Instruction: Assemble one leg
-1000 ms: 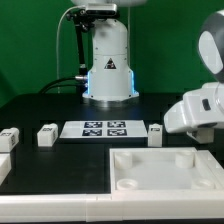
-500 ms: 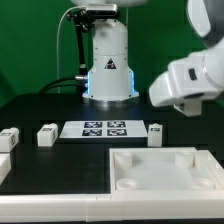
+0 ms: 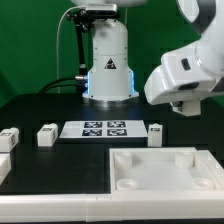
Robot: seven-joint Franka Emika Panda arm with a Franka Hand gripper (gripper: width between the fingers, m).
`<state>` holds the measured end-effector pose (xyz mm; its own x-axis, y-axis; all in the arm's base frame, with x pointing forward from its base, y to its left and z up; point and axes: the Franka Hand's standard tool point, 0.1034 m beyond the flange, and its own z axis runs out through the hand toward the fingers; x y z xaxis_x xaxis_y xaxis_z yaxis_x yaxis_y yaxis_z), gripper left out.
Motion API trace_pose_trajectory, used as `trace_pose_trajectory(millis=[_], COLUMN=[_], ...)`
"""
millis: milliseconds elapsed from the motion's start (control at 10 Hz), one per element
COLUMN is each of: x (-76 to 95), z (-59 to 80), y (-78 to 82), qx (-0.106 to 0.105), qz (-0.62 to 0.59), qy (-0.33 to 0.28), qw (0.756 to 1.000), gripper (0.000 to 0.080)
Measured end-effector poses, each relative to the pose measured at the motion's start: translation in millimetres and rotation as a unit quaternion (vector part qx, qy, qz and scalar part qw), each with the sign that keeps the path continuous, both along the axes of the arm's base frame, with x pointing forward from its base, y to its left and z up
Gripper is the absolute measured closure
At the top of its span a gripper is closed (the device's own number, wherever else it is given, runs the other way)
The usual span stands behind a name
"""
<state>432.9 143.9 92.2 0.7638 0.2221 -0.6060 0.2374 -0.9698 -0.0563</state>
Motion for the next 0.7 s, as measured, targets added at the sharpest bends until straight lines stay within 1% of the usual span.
trace_pose_trajectory(millis=[100,200,300,400,500,600,700], x=[1.5,7.0,12.9,25.6,40.2,49.1,56.6], z=[0.3,3.2,14.7,23.4,26.9,31.8,35.6], y=[-0.3,-4.0,-21.1,-35.5,-43.7,-56.5,-65.7], qx=[0.008,0.02,0.028,0.033,0.04,0.043,0.049], qz=[-0.002,-0.001,0.004,0.0,-0.01,-0.022,-0.025], qy=[-0.042,-0.092,-0.112,-0.135,-0.182,-0.232,-0.271], qw=[0.999,0.996,0.993,0.99,0.982,0.972,0.961], gripper=[0.0509,0.0509,0.0509,0.0509,0.0509,0.0509,0.0509])
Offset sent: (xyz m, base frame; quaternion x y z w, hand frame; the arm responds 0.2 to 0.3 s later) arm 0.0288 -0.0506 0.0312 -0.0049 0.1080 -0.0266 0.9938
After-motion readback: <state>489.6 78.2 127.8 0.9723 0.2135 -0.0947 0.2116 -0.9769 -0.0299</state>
